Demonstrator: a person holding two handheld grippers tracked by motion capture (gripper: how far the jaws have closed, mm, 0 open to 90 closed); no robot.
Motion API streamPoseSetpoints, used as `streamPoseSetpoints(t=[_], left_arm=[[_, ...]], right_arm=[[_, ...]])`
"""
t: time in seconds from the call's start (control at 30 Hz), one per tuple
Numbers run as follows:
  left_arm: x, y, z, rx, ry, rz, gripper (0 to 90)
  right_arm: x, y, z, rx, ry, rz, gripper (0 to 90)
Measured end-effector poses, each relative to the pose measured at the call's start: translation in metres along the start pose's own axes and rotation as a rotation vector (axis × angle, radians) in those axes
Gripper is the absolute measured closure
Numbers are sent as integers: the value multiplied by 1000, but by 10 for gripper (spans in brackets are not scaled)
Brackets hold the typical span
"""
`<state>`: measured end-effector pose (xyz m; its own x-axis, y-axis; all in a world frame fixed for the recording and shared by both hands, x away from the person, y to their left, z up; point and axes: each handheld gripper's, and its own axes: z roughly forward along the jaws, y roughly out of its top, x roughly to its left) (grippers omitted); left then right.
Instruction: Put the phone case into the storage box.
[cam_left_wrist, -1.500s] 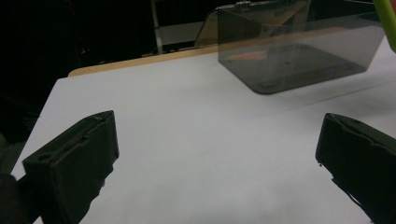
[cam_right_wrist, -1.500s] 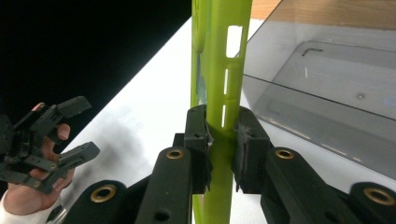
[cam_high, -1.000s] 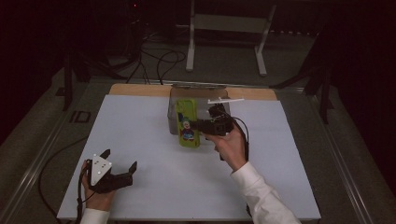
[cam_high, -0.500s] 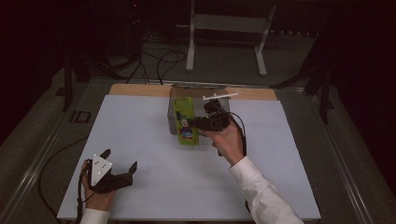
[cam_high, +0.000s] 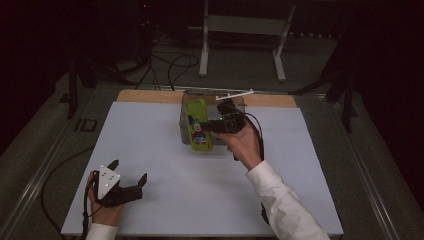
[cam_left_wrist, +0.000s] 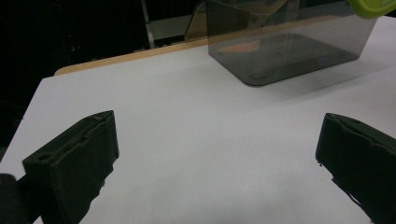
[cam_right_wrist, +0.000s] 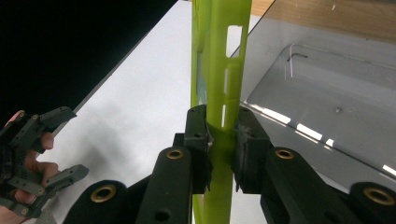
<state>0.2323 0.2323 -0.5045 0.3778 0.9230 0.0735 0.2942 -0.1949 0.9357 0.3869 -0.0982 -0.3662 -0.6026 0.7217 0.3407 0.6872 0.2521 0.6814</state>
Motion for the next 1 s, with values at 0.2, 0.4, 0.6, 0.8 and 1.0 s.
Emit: streamPoseSetpoints(t=[0.2, 0.4, 0.6, 0.8, 1.0], left_arm=[[0, 0, 0, 1, 0, 0, 0], [0, 0, 0, 1, -1, 0, 0], [0, 0, 0, 1, -2, 1, 0], [0, 0, 0, -1, -2, -2, 0], [0, 0, 0, 0, -3, 1, 0]], right_arm=[[-2, 7, -2, -3, -25, 0, 780], [-6, 14, -3, -6, -36, 0, 780], [-7, 22, -4, -5, -55, -5, 780], [-8, 28, -4, -2, -74, -6, 780], [-10, 33, -3, 1, -87, -11, 780]])
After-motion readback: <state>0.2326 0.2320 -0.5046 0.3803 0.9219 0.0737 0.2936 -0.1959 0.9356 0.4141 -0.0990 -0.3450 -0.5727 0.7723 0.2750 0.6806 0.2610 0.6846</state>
